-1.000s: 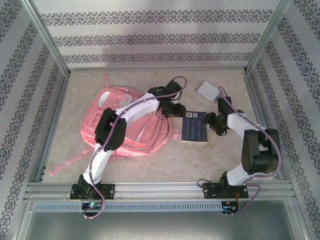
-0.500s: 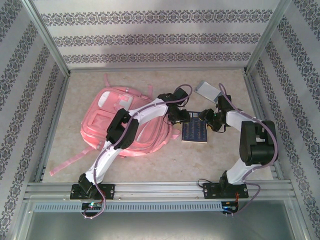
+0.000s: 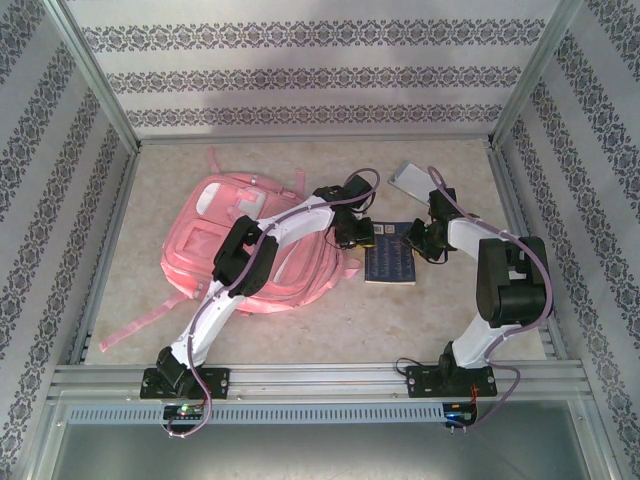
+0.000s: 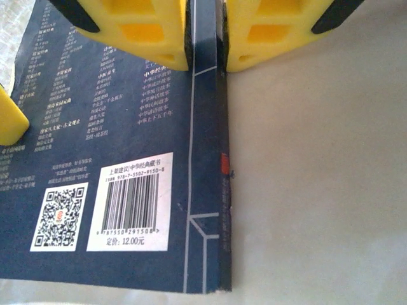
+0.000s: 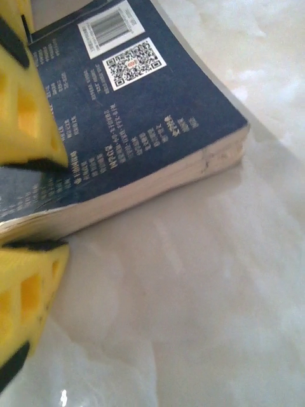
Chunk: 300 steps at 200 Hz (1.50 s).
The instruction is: Pack books, pencil case, and school supplies into a backpack
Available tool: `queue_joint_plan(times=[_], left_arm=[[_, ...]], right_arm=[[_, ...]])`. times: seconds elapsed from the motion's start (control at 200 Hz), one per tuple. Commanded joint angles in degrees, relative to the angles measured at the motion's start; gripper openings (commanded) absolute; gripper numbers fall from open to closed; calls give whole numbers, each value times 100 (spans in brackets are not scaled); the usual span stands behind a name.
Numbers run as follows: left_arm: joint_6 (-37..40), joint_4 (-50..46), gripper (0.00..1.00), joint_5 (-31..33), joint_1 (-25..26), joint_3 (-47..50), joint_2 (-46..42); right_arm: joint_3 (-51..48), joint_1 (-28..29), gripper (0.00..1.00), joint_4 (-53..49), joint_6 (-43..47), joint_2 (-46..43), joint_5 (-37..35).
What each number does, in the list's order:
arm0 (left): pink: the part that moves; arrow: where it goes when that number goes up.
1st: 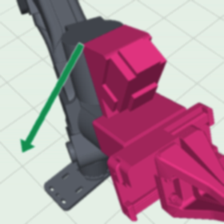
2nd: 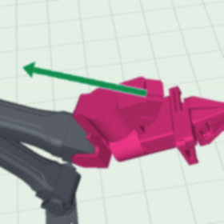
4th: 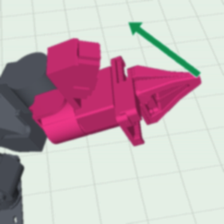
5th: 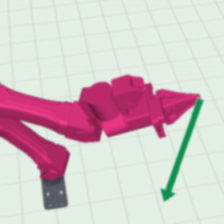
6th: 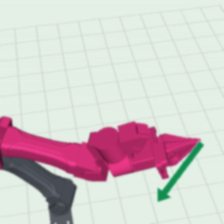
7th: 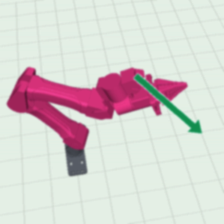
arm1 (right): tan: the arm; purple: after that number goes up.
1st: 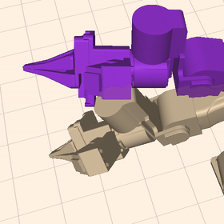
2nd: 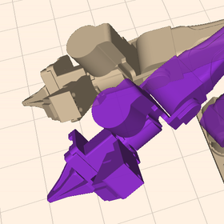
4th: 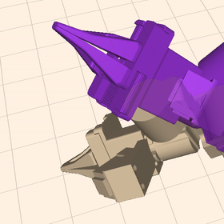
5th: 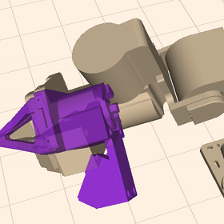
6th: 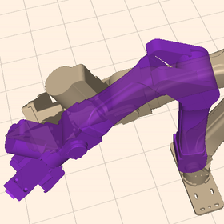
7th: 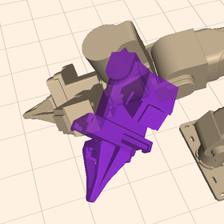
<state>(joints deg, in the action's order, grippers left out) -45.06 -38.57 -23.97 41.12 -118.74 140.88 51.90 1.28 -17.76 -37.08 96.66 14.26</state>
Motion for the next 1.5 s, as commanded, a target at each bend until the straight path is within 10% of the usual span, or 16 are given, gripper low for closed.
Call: queue_joint_plan(times=[0.0, 0.729, 1.054, 1.494], left_arm=[[-34, 422, 18, -493, 184, 96, 283], [-214, 890, 20, -1234, 212, 281, -139], [466, -185, 44, -236, -34, 384, -1287], [746, -367, 60, 595, -134, 1279, -2604]], right_arm=[[-18, 265, 26, 160, -14, -269, 465], [-251, 532, 0, 78, 41, -1125, -173], [-494, 573, 0, -178, 158, -2004, -1235], [-439, 739, 0, -139, 214, -2550, -879]])
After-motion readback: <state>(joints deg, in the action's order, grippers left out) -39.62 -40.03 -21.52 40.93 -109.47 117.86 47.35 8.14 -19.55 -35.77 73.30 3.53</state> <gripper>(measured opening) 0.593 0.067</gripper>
